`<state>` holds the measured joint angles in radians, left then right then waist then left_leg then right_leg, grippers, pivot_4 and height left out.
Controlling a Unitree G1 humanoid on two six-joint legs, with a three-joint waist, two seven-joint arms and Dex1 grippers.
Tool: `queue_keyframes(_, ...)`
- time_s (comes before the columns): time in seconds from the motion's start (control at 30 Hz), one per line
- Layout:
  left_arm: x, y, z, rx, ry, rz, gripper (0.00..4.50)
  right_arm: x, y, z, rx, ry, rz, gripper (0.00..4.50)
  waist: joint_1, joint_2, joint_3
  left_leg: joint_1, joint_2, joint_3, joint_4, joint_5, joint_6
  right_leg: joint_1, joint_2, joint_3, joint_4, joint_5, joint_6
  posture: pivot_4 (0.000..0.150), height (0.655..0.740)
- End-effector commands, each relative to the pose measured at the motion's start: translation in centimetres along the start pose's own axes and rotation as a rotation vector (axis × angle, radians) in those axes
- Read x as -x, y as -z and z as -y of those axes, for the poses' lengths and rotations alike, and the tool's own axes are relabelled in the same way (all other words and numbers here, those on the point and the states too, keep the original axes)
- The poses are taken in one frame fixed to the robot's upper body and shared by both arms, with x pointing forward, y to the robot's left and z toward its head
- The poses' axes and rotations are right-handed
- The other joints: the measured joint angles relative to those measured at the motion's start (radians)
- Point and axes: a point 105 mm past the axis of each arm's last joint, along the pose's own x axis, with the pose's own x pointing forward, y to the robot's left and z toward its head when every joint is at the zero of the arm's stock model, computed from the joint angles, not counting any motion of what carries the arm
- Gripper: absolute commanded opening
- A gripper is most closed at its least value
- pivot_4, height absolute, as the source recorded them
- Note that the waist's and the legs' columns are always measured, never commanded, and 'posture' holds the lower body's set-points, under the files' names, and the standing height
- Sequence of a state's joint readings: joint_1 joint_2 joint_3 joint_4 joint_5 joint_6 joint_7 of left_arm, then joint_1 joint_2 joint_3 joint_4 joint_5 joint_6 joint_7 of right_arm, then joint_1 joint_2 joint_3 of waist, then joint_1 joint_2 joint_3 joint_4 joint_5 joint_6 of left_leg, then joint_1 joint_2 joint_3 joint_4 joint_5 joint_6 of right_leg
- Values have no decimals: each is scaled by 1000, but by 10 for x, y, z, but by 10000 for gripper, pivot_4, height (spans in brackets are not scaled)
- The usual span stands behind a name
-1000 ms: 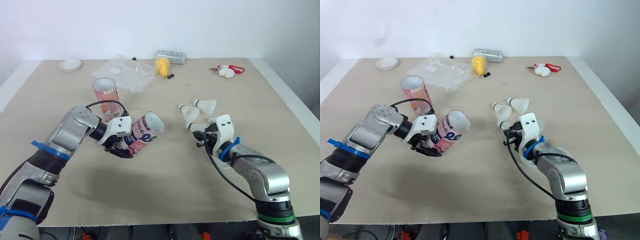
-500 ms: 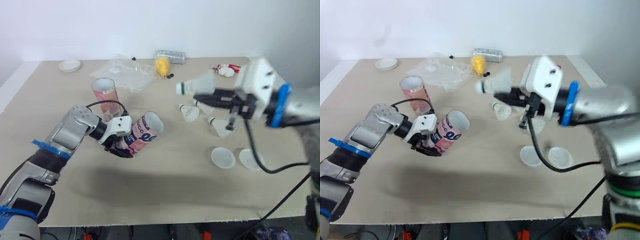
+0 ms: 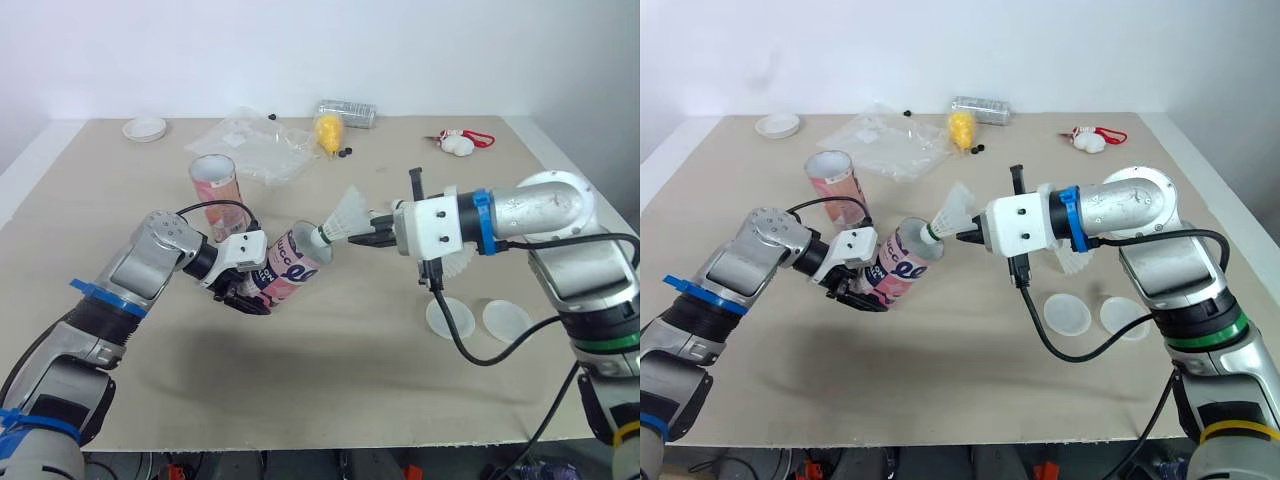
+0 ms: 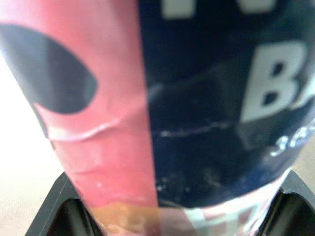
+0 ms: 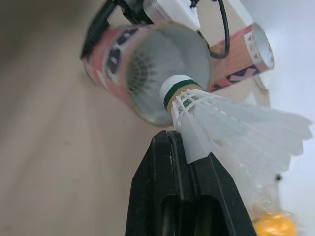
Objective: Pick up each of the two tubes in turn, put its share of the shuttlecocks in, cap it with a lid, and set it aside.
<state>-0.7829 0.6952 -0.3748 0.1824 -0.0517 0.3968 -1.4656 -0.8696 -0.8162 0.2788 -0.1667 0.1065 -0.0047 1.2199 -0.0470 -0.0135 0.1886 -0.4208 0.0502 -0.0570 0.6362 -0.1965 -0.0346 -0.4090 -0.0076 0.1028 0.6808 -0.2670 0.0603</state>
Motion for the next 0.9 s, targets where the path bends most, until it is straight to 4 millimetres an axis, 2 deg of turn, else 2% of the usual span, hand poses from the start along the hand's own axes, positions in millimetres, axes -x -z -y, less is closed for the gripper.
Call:
queue_keyframes(0.03,0,-2,0,-5,-18,5,30486,-4,-5,8,81,-1,6,449,2,0,0,0,0,-1,0,0,0,0,0,-1,0,0,0,1500,7400)
queue_keyframes(0.07,0,-2,0,-4,-19,6,30486,-5,-7,9,77,-4,13,449,3,0,0,0,0,-1,0,0,0,0,0,-1,0,0,0,1500,7400)
queue_keyframes(0.13,0,-2,0,-3,-22,8,30486,-9,-17,10,42,-27,61,6843,3,0,0,-1,0,0,0,0,0,0,0,0,0,0,0,1500,7400)
queue_keyframes(0.27,0,-1,1,0,-25,8,30486,-6,-32,7,2,-51,124,24006,3,0,0,0,0,-1,0,0,0,0,0,-1,0,1,-3,1500,7400)
queue_keyframes(0.4,-1,0,1,-1,-26,8,30486,0,-41,9,-66,-43,179,44382,3,0,0,0,0,-1,0,0,0,1,0,-1,0,2,-3,1500,7400)
queue_keyframes(0.43,-1,-1,1,-2,-26,9,30486,5,-45,13,-127,-28,211,44823,3,0,0,0,0,-1,0,0,0,1,0,-1,0,2,-3,1500,7400)
queue_keyframes(0.5,-1,-1,0,-22,-30,1,30486,22,-43,33,-291,50,273,44823,3,0,0,0,0,-1,0,0,0,1,0,-1,1,2,-3,1500,7400)
queue_keyframes(0.57,-1,-2,-1,-44,-29,-13,30486,35,-35,53,-377,128,287,44823,2,0,0,0,0,-1,1,0,0,0,0,-1,1,2,-2,1500,7400)
queue_keyframes(0.63,0,-4,-3,-67,-22,-28,30486,37,-31,55,-402,114,276,39877,3,0,0,0,0,-1,1,1,0,0,0,-1,1,2,-2,1500,7400)
queue_keyframes(0.67,2,-6,-4,-72,-22,-29,30486,32,-30,49,-416,69,261,38405,4,0,0,0,0,-1,1,1,0,1,0,-1,1,2,-2,1500,7400)
queue_keyframes(0.83,4,-12,-8,-87,-10,-35,30486,10,-31,26,-421,-57,232,12034,-1,1,0,-1,0,-1,0,1,0,-1,0,-1,1,1,-2,1500,7400)
queue_keyframes(0.87,4,-12,-7,-91,-5,-38,30486,5,-32,24,-422,-70,229,8416,-2,1,1,-1,0,-1,-1,1,0,-1,0,-1,1,1,-2,1500,7400)
queue_keyframes(0.9,4,-13,-7,-92,2,-40,30486,-2,-32,18,-401,-104,215,1615,-4,1,1,-2,0,-1,-1,1,0,-2,1,0,1,1,-3,1500,7400)
